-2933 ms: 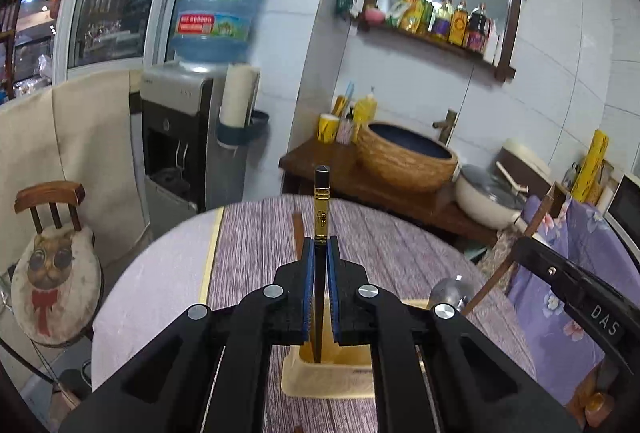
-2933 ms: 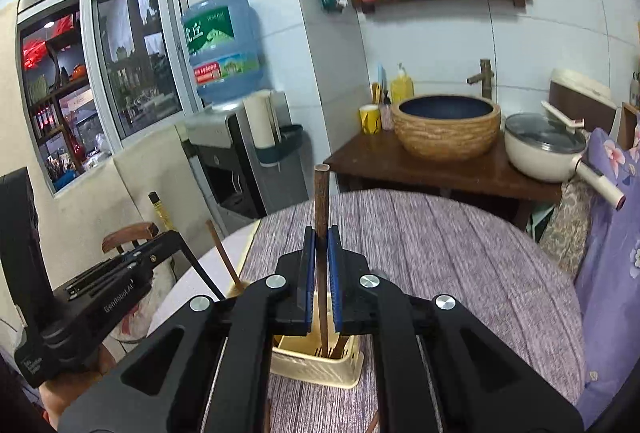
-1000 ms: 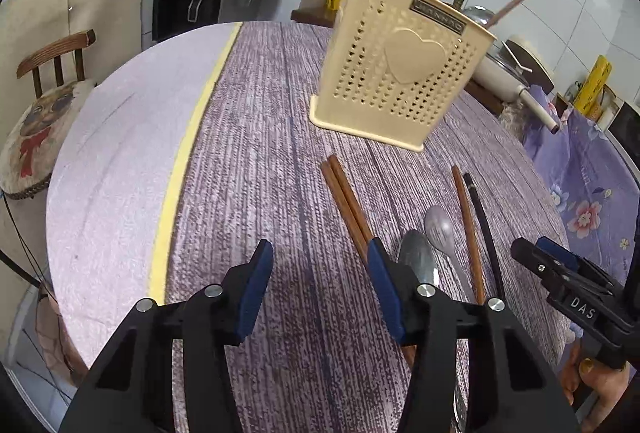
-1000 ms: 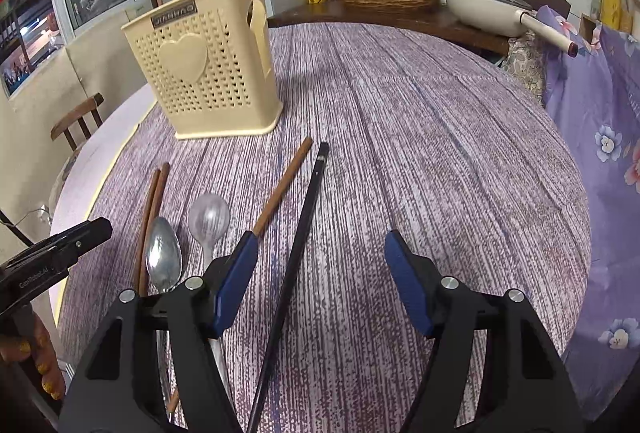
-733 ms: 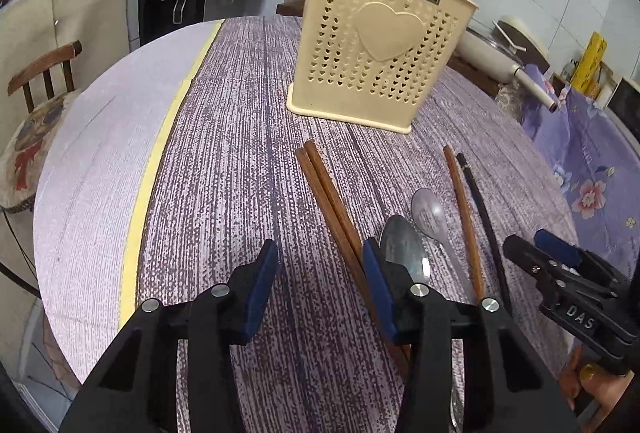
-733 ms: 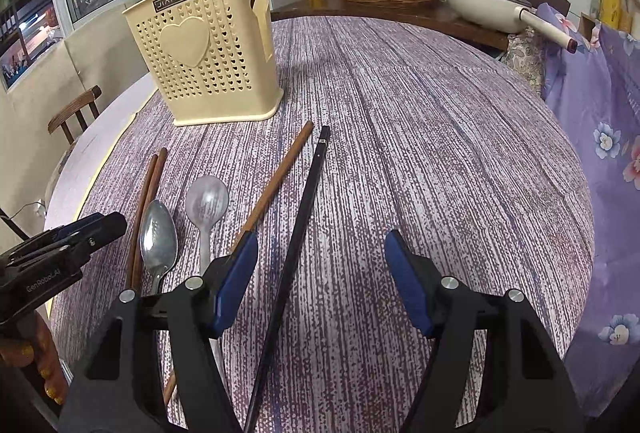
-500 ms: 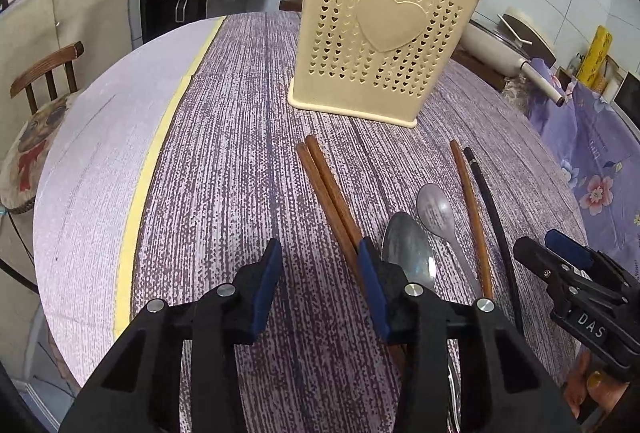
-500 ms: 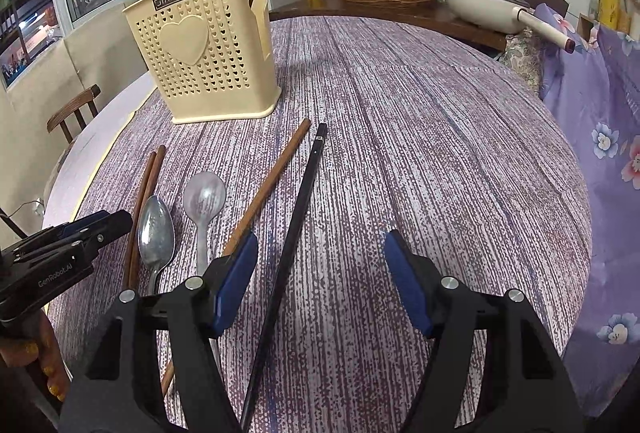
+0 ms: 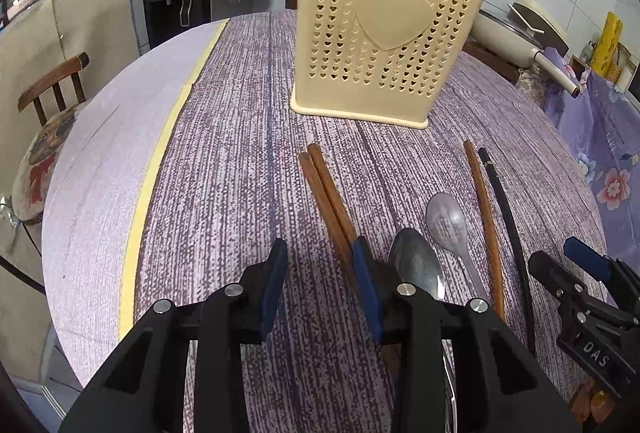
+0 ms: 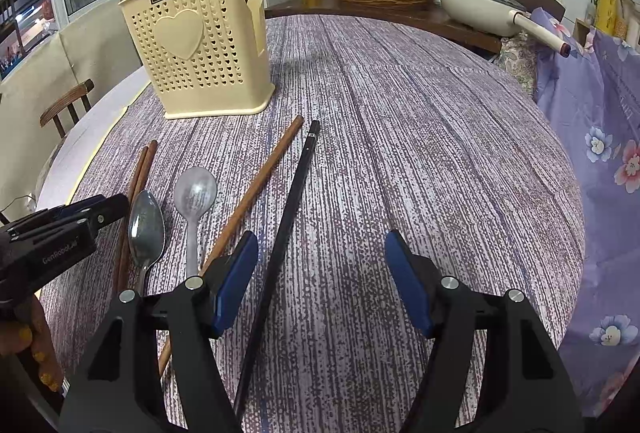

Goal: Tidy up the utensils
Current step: 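Grasp the black chopstick with the right tool while the left tool grasps a brown chopstick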

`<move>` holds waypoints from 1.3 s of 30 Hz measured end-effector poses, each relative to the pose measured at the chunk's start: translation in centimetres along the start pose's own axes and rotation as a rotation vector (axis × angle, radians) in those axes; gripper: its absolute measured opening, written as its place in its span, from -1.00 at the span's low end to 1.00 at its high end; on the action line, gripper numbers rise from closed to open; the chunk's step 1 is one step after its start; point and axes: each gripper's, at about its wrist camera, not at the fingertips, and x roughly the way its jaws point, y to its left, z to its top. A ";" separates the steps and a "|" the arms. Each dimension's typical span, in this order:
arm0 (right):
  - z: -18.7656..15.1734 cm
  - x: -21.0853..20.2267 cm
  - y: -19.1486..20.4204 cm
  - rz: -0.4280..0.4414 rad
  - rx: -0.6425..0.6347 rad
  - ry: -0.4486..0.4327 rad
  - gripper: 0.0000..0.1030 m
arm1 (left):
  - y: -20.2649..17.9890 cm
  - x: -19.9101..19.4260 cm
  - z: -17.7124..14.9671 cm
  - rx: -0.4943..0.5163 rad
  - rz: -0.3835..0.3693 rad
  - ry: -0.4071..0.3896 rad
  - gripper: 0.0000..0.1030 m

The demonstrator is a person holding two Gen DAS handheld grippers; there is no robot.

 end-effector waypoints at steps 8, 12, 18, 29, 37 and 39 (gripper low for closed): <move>0.0 0.0 -0.1 -0.005 -0.005 0.001 0.30 | -0.1 0.1 0.2 0.045 0.025 0.001 -0.50; 0.3 0.2 -0.7 -0.008 0.000 0.006 0.30 | 0.9 -0.1 0.3 0.015 -0.004 0.014 -0.62; 1.3 1.6 -0.8 0.021 0.013 0.037 0.30 | 1.7 0.4 0.7 -0.027 -0.022 0.030 -0.67; 3.4 4.8 0.5 -0.001 -0.019 0.085 0.05 | 3.6 -0.5 0.5 -0.115 -0.056 0.017 -0.63; 5.2 6.4 0.5 -0.031 -0.009 0.090 -0.13 | 3.2 0.5 1.5 -0.099 -0.014 0.025 -0.31; 5.6 6.7 0.6 -0.035 0.001 0.095 -0.21 | 2.9 1.1 2.0 -0.094 -0.002 0.031 -0.31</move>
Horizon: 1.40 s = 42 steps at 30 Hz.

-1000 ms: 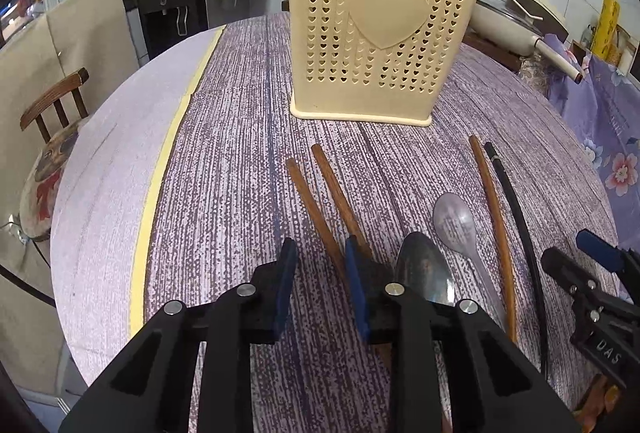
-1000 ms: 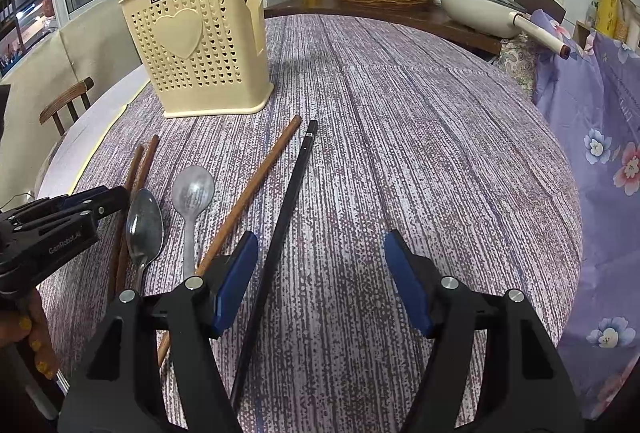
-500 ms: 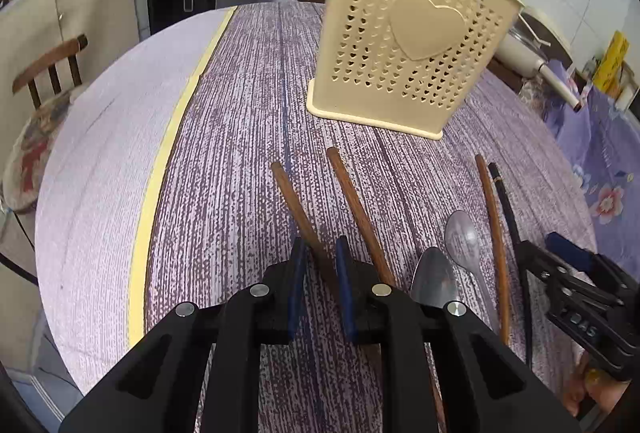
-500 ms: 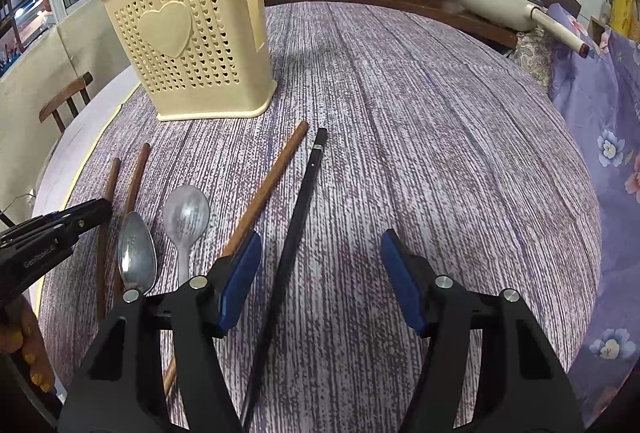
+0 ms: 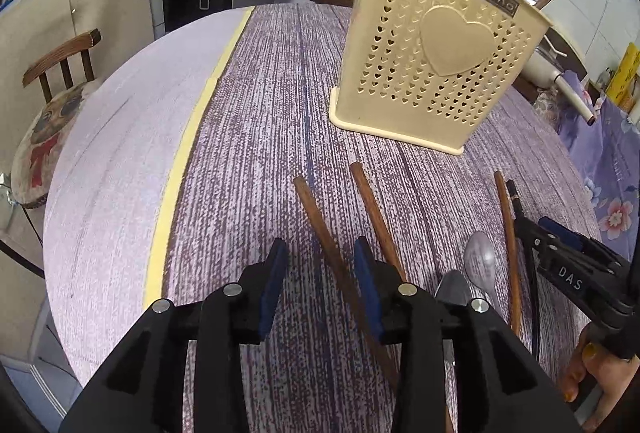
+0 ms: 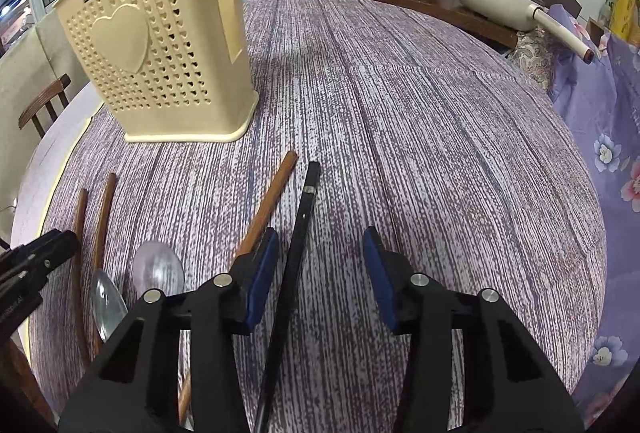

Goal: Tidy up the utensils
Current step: 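Grasp the black chopstick with the right tool while the left tool grasps a brown chopstick, then lift both chopsticks and carry them down into the beige holder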

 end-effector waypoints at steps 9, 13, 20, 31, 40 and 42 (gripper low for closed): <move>1.4 0.9 0.9 -0.017 -0.002 0.002 -0.60 | -1.1 1.0 0.7 0.050 0.053 0.009 -0.66; 1.4 1.0 1.2 -0.018 -0.003 -0.005 -0.78 | -0.6 1.0 0.8 0.037 0.047 0.007 -0.77; 1.3 0.9 1.2 0.000 0.005 -0.005 -0.81 | -0.9 1.2 0.9 0.035 0.038 -0.002 -0.79; 1.4 0.7 -1.0 0.118 0.085 -0.005 -0.83 | 0.1 0.9 1.5 -0.012 -0.057 -0.013 -0.82; 2.1 -3.9 -1.9 0.189 0.090 -0.104 -0.84 | 0.2 -2.4 3.0 -0.025 -0.104 -0.105 -0.84; 2.2 -5.4 -2.0 0.204 0.085 -0.131 -0.84 | 0.0 -3.7 3.5 -0.020 -0.117 -0.132 -0.85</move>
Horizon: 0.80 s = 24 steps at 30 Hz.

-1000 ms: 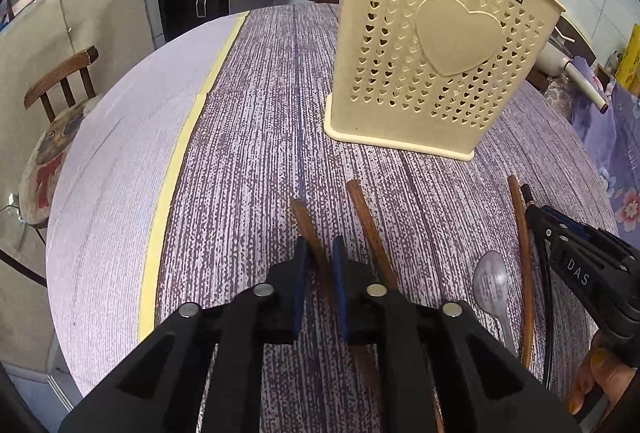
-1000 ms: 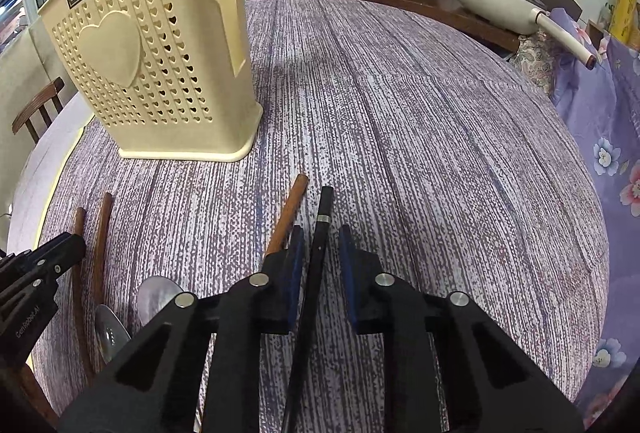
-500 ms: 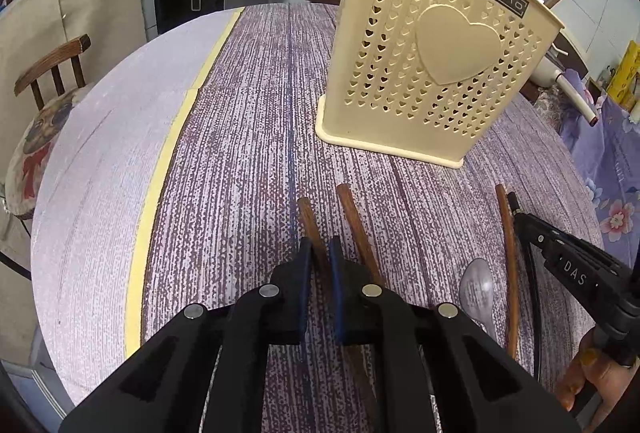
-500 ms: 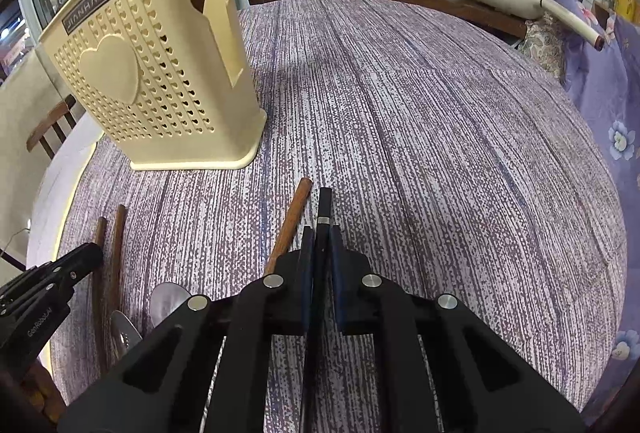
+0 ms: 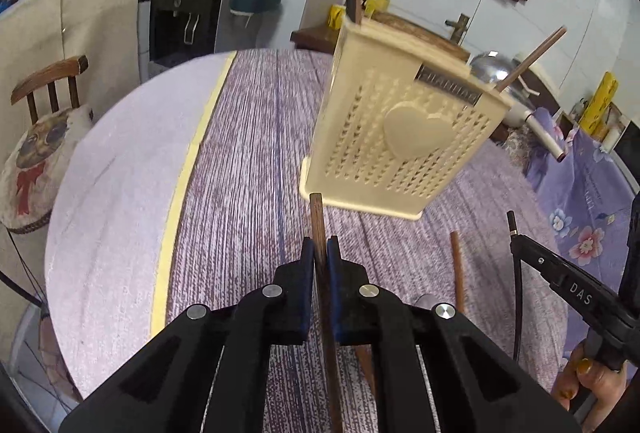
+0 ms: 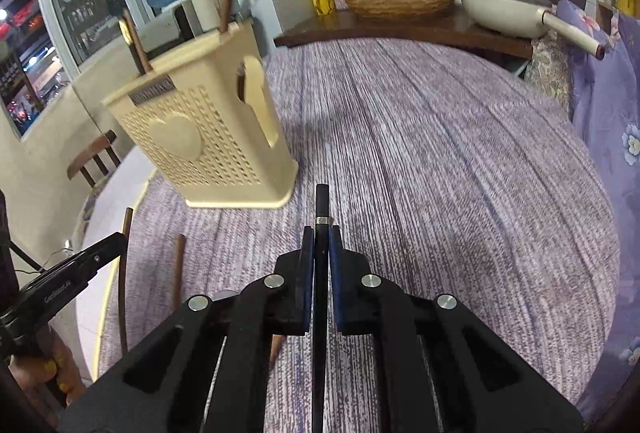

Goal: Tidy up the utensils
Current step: 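Lift both chopsticks and carry them down into the beige holder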

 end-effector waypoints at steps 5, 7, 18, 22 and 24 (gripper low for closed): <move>1.2 -4.0 0.3 0.040 -0.027 -0.074 -0.84 | -0.8 -3.3 1.3 0.026 -0.029 -0.079 -0.85; 1.8 -6.1 0.2 0.047 -0.040 -0.115 -0.84 | -0.9 -5.0 2.0 0.033 -0.040 -0.122 -0.85; 3.8 -13.1 -0.2 0.099 -0.093 -0.205 -0.84 | -1.1 -9.8 4.4 0.076 -0.041 -0.257 -0.85; 4.0 -13.3 -0.4 0.107 -0.083 -0.204 -0.84 | -1.3 -9.9 4.4 0.092 -0.035 -0.267 -0.85; 4.0 -13.2 -0.5 0.112 -0.083 -0.200 -0.84 | -1.3 -10.0 4.3 0.095 -0.030 -0.269 -0.85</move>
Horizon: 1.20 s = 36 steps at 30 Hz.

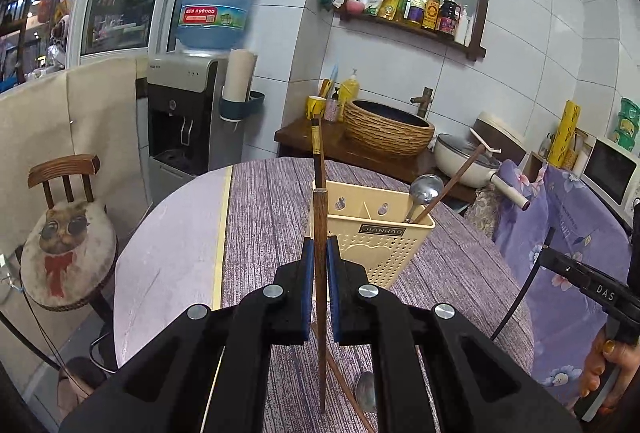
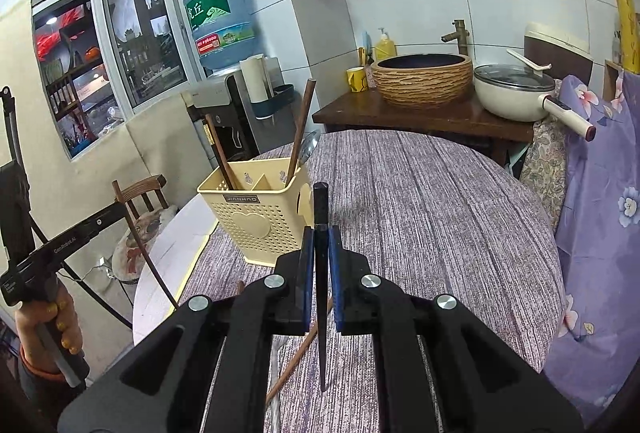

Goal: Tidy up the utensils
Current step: 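Lift both chopsticks and carry them down into the beige holder, then open the left tool to drop the brown chopstick while the right tool holds the black one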

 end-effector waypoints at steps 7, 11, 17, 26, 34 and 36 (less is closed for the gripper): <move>0.3 -0.2 0.8 0.011 -0.023 0.002 -0.84 | 0.2 -0.3 0.2 0.007 -0.004 0.000 -0.85; 1.1 -0.8 1.3 0.041 -0.033 -0.009 -0.84 | 0.2 -0.9 1.0 0.008 -0.018 -0.007 -0.86; 3.4 -1.4 3.3 0.055 -0.078 -0.036 -0.84 | -0.1 -1.6 3.1 0.016 -0.042 -0.021 -0.86; 9.9 -2.5 6.5 0.109 -0.114 -0.103 -0.84 | -1.3 -3.4 9.2 0.027 -0.070 -0.092 -0.86; 17.0 -2.8 9.7 0.053 -0.134 -0.229 -0.84 | -3.1 -3.4 15.3 -0.005 -0.046 -0.178 -0.97; 17.8 -1.8 9.9 0.033 -0.126 -0.231 -0.84 | -3.1 -2.5 15.7 -0.019 -0.045 -0.172 -0.97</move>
